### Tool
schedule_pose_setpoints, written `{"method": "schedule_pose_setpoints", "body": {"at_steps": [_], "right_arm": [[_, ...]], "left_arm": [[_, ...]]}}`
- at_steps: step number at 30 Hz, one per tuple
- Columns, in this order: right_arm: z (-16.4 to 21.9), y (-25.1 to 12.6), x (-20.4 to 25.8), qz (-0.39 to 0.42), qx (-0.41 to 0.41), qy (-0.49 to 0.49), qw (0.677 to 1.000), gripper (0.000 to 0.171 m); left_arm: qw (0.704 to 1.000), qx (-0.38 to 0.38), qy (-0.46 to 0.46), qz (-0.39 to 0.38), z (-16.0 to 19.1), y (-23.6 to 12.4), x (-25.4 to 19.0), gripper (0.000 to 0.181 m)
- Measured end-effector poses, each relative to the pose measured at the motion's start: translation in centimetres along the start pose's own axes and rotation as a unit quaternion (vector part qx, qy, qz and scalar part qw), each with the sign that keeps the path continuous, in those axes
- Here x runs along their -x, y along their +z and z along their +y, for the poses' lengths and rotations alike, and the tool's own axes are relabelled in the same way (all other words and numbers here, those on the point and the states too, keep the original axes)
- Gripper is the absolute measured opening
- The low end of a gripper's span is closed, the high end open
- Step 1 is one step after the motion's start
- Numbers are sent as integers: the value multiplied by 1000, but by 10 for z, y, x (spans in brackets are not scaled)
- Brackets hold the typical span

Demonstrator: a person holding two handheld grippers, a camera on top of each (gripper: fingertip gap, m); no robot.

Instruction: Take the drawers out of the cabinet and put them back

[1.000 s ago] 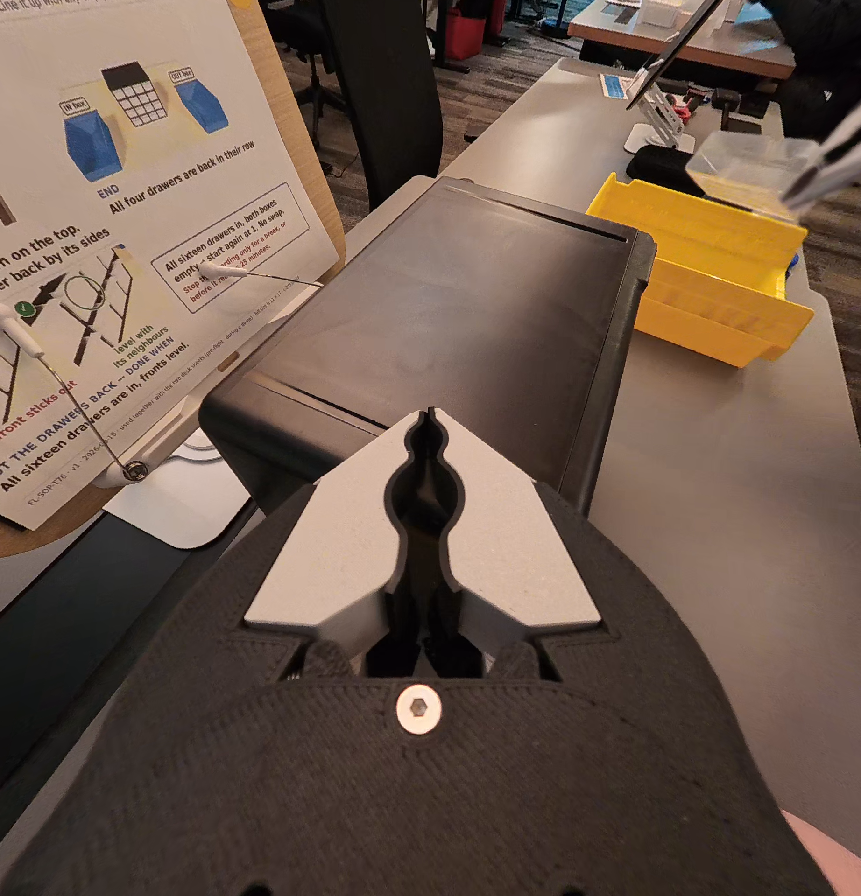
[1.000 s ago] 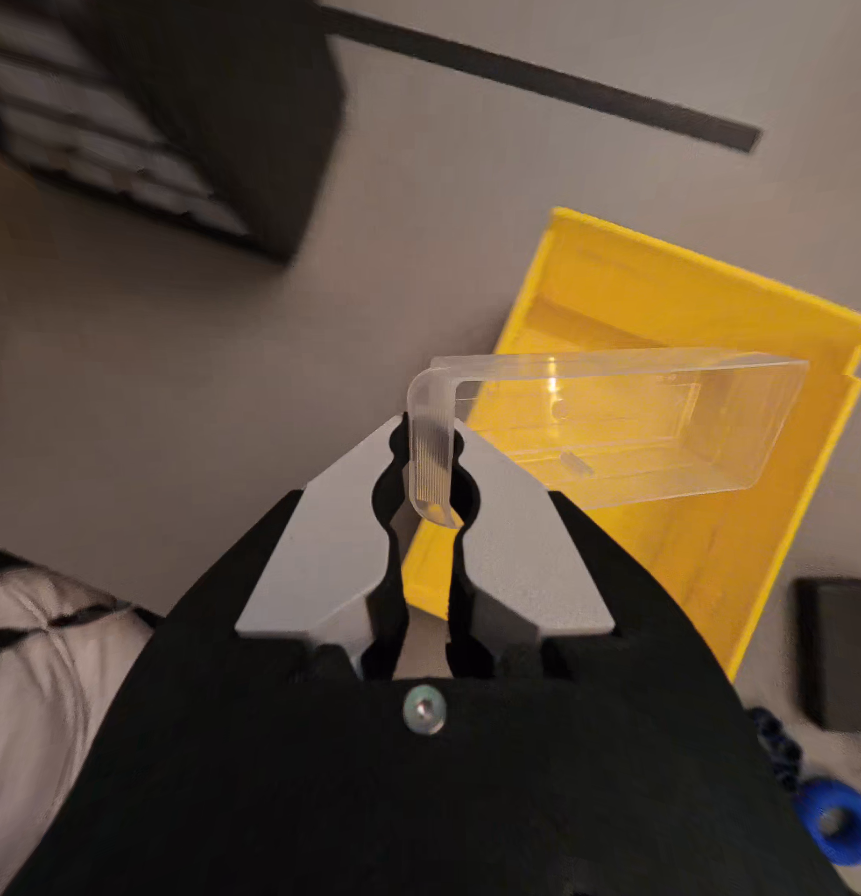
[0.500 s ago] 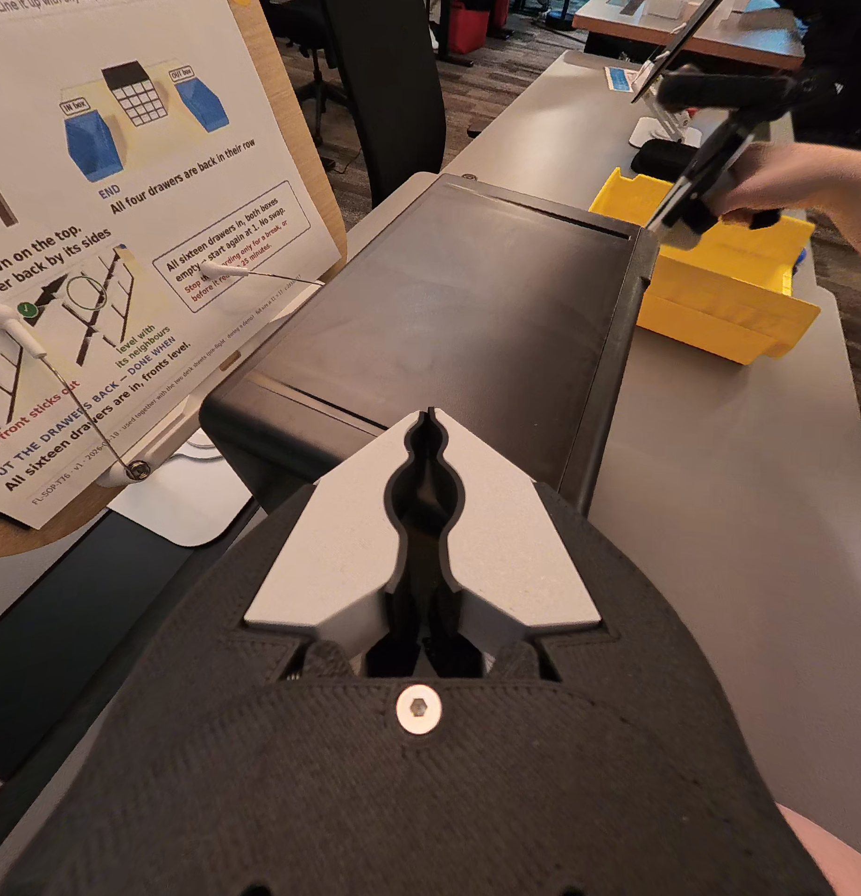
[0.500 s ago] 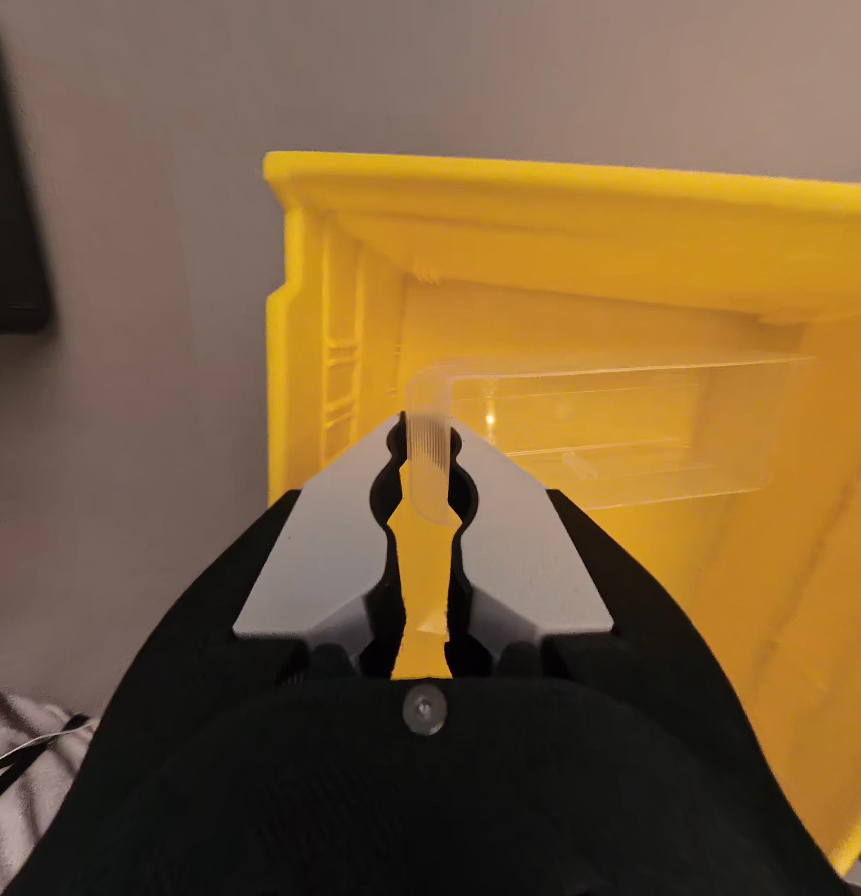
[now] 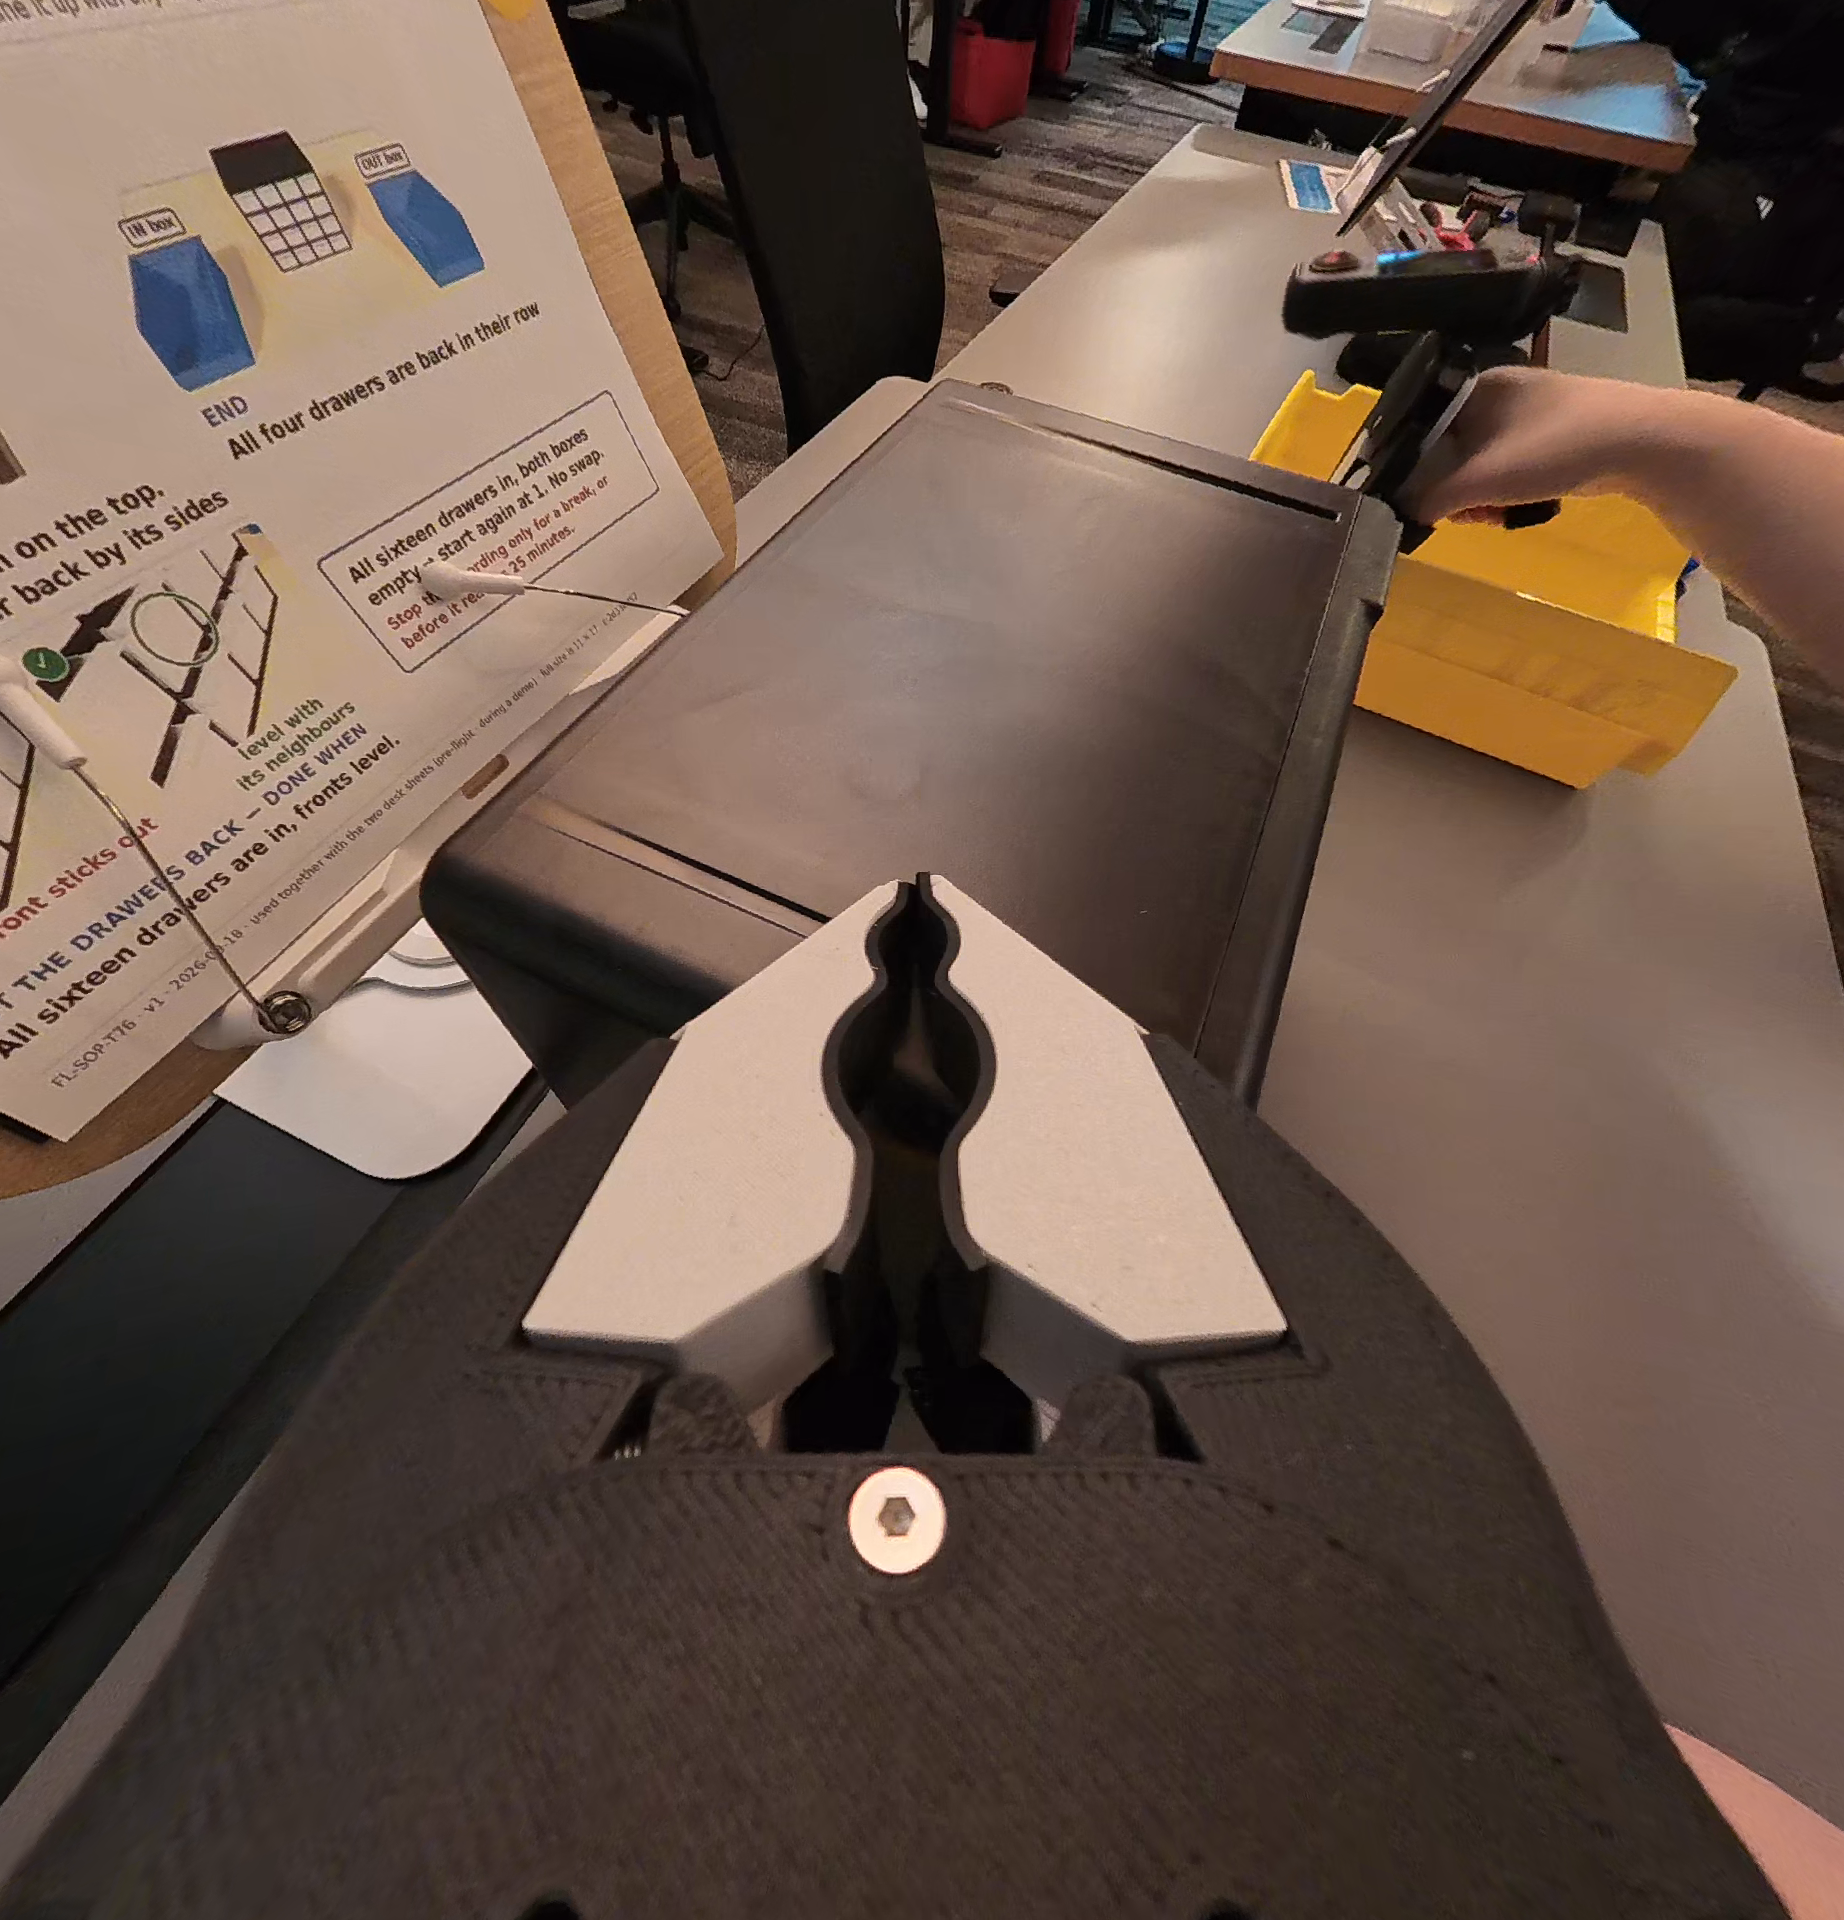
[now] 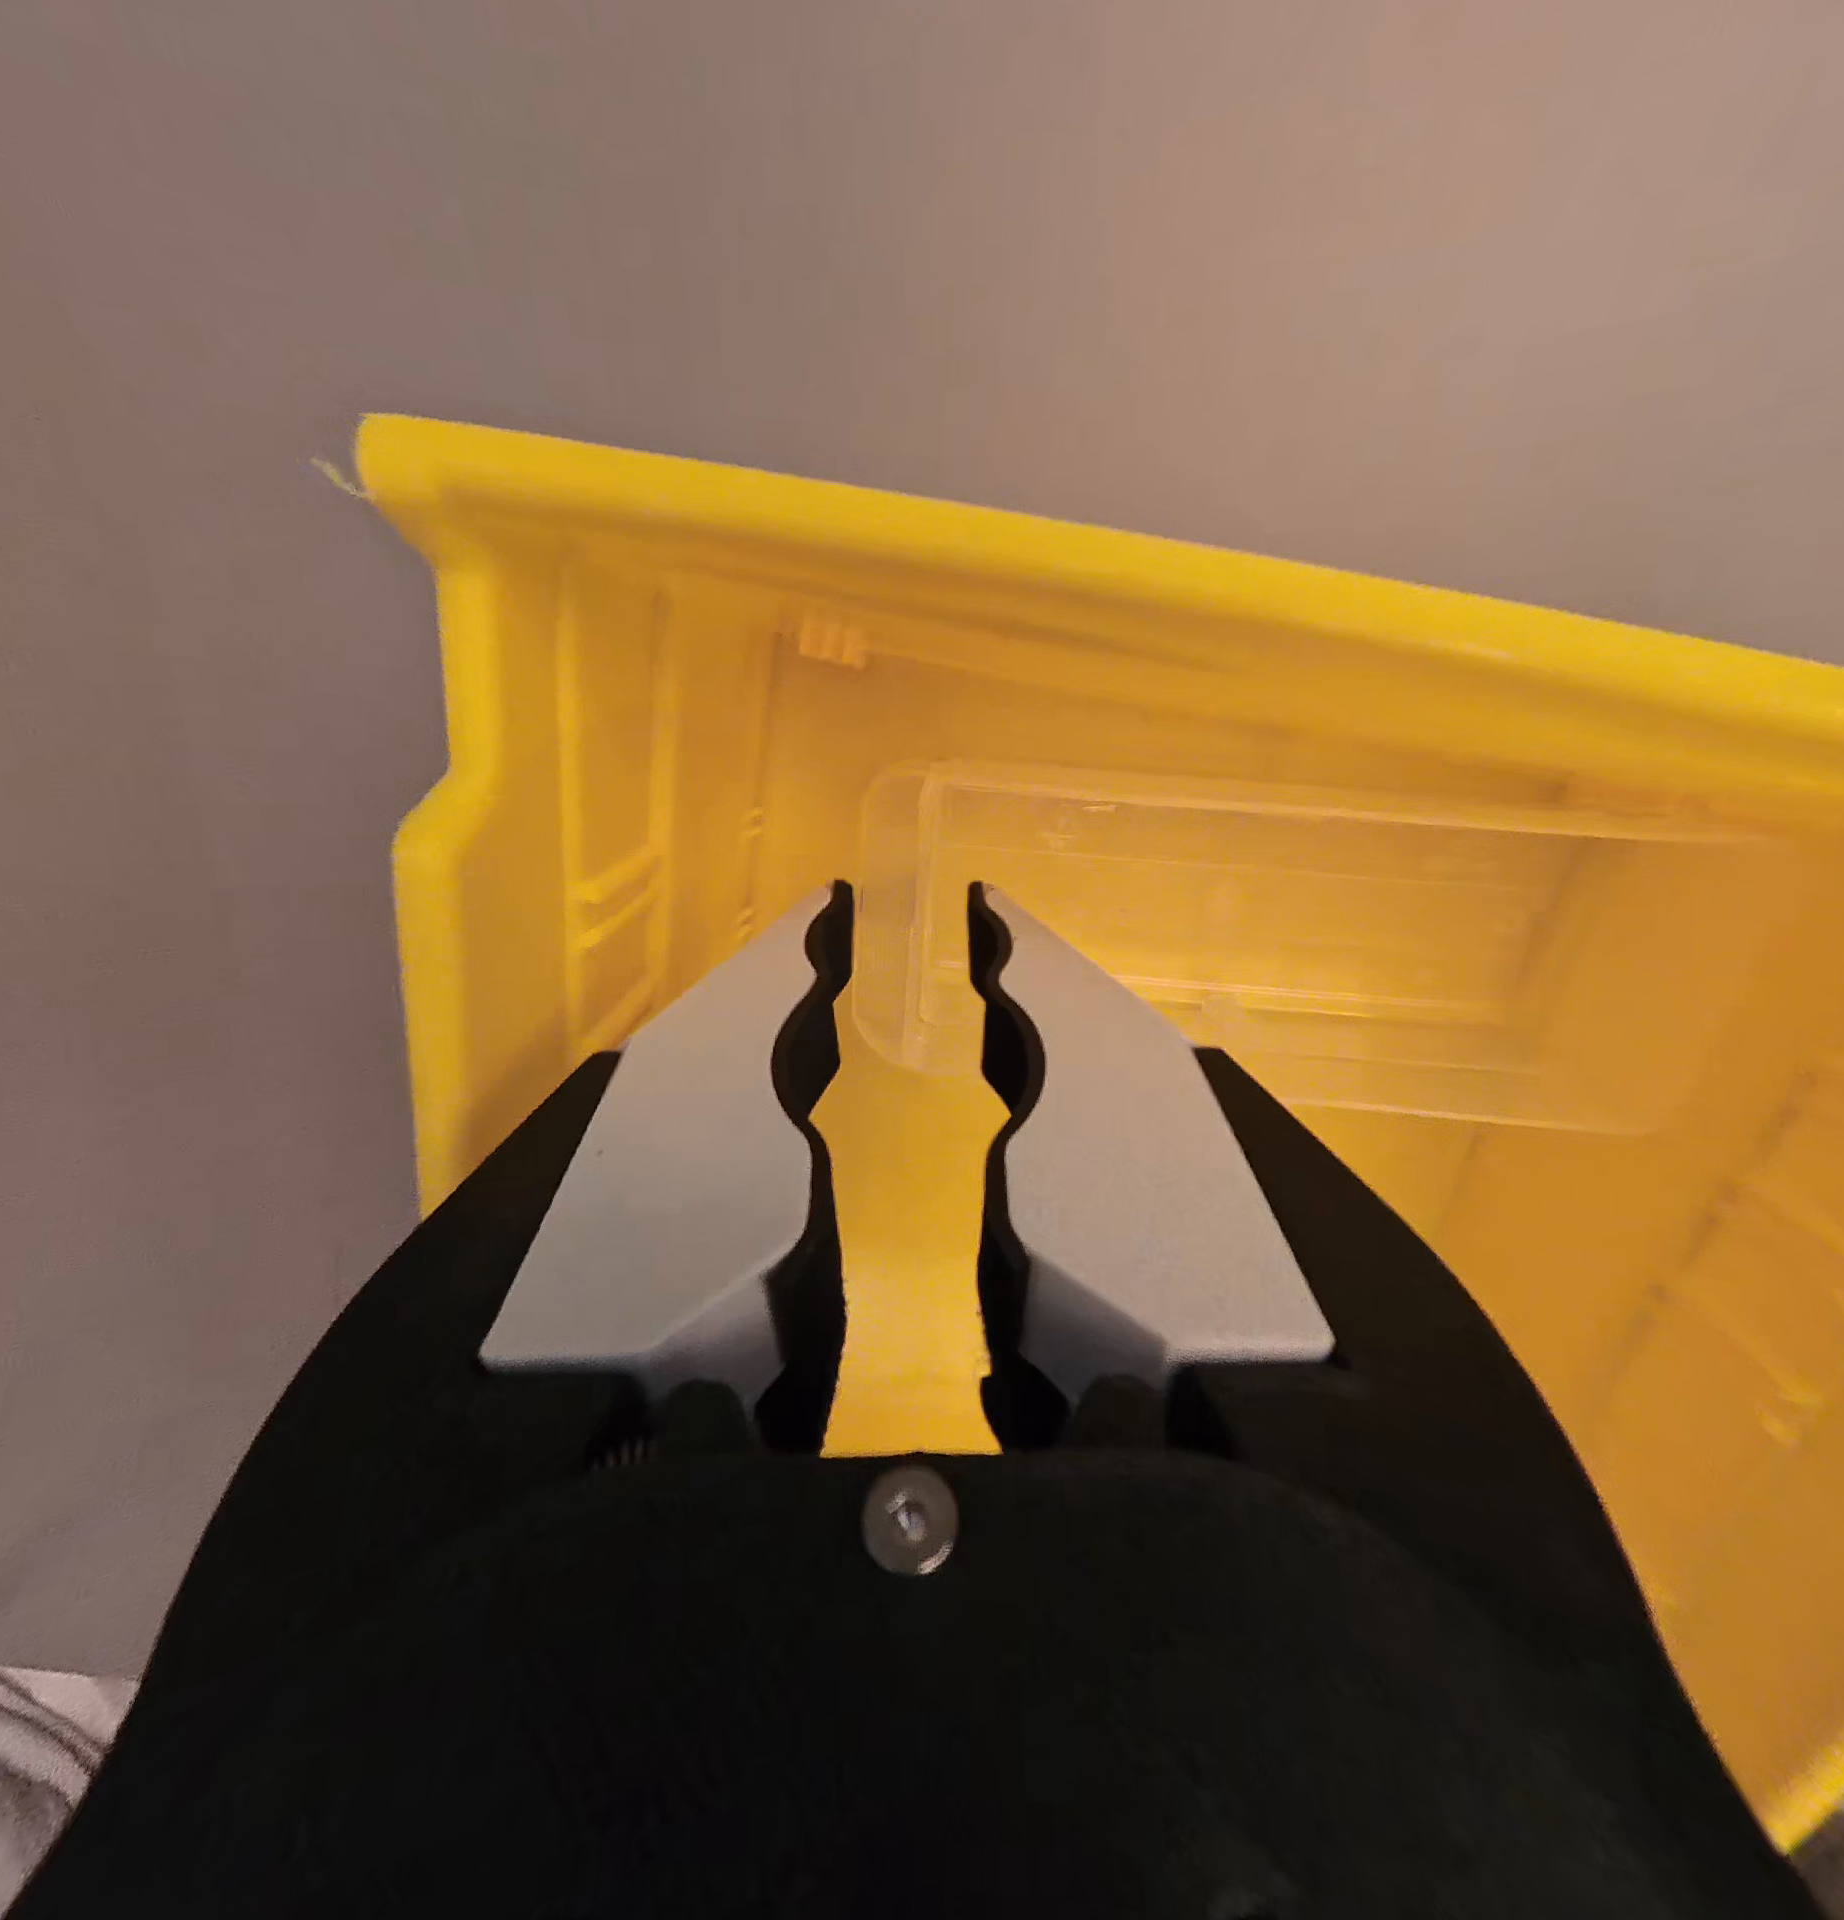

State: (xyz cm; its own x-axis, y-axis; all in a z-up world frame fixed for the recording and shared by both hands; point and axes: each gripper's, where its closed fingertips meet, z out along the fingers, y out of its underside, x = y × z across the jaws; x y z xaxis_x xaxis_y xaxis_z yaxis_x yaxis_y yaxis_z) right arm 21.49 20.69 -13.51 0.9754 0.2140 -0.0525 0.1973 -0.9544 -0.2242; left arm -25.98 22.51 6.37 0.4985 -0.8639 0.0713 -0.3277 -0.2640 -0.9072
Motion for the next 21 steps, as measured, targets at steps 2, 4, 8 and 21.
{"method": "schedule_pose_setpoints", "body": {"at_steps": [2, 4, 8, 21], "right_arm": [[-2, -15, -2, 5, -11, 6, 1000, 29], [3, -43, -8, 33, -6, 13, 999, 29], [-17, -133, 1, 152, -122, -40, 980, 28], [-20, -108, 384, 196, -530, -515, 644, 23]], "left_arm": [[1000, -1, -1, 2, 0, 0, 0, 0], [1000, -1, -1, 3, 0, 0, 0, 0], [1000, -3, -2, 5, 0, 0, 0, 0], [1000, -4, -3, 6, 0, 0, 0, 0]]}}
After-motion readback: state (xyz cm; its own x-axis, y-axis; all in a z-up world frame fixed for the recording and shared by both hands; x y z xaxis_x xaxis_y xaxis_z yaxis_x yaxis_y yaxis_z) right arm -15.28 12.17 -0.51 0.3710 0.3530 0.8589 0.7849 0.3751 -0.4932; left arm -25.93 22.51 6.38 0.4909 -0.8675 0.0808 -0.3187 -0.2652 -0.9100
